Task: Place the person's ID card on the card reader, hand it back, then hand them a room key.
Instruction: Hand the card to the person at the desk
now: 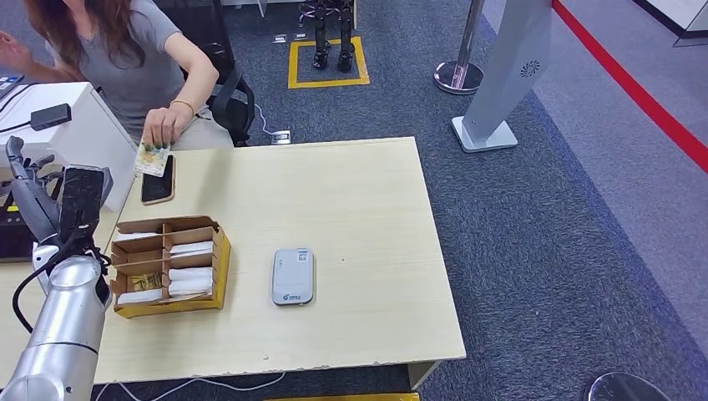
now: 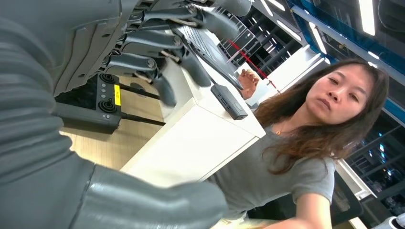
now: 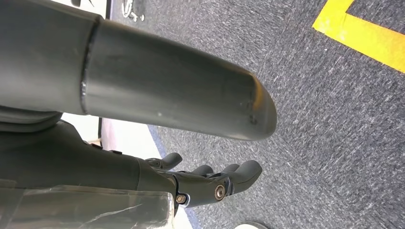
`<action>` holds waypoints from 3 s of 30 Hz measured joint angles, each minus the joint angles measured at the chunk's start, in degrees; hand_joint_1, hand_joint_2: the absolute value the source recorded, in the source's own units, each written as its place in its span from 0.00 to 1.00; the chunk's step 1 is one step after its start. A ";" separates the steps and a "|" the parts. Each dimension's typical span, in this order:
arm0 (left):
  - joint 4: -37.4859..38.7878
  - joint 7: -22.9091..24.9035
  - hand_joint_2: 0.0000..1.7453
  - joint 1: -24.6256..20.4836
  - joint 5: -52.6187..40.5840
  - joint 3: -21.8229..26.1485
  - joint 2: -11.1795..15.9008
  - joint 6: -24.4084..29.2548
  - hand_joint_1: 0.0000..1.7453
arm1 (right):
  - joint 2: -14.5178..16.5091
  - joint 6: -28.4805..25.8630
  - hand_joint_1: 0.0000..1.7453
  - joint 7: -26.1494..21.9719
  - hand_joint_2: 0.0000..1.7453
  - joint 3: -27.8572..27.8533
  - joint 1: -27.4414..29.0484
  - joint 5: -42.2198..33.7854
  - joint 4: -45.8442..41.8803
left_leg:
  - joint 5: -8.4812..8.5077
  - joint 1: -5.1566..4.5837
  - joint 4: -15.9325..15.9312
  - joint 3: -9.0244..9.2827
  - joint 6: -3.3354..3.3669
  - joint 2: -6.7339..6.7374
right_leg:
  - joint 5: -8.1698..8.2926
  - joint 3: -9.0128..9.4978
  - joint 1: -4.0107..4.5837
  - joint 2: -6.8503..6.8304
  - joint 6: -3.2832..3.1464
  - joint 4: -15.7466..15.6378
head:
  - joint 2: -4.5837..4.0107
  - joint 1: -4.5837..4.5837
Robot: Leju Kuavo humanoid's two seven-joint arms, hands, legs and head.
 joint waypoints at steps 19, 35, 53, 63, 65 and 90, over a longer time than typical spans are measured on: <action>-17.42 5.70 1.00 13.35 -18.26 0.66 7.91 5.41 0.00 | 0.00 -1.61 0.00 -0.88 0.00 -0.01 1.35 -2.34 0.02 | -0.01 0.03 -0.04 -0.06 0.00 0.12 | -0.04 -0.11 0.01 0.11 -0.02 0.01 | 0.00 -0.02; -28.60 10.25 1.00 32.92 -33.78 12.94 17.84 9.57 0.00 | 0.07 -2.88 0.00 0.04 0.00 -0.72 2.71 -2.60 0.07 | -0.11 0.03 -0.05 -0.15 0.02 0.29 | -0.10 -0.22 0.02 0.26 0.02 -0.02 | 0.00 0.00; -28.31 11.05 1.00 41.41 -50.32 17.35 16.29 12.44 0.00 | 0.22 -3.83 0.00 -0.68 0.00 -1.00 1.79 -4.15 0.07 | -0.12 -0.01 -0.05 -0.15 0.04 0.22 | -0.09 -0.17 0.00 0.17 0.03 -0.07 | 0.00 0.01; -31.88 11.55 1.00 49.08 -55.18 15.56 6.33 13.37 0.00 | 0.50 -4.90 0.00 -1.04 0.00 -2.04 2.27 -5.03 0.07 | -0.16 -0.01 -0.05 -0.16 0.08 0.23 | -0.10 -0.18 -0.01 0.17 0.05 -0.14 | 0.00 0.01; -31.99 11.61 1.00 49.50 -56.05 14.52 5.19 13.41 0.00 | 0.50 -4.91 0.00 -1.03 0.00 -2.14 2.34 -5.01 0.07 | -0.16 -0.01 -0.05 -0.15 0.08 0.22 | -0.10 -0.17 -0.01 0.16 0.05 -0.14 | 0.00 0.00; -29.54 15.35 1.00 46.04 -53.52 -2.11 0.93 14.03 0.00 | 0.04 -5.85 0.00 -0.80 0.00 -2.24 2.08 -3.74 0.00 | -0.15 -0.01 -0.04 -0.13 0.08 0.17 | -0.09 -0.15 -0.01 0.13 0.05 -0.13 | 0.00 0.01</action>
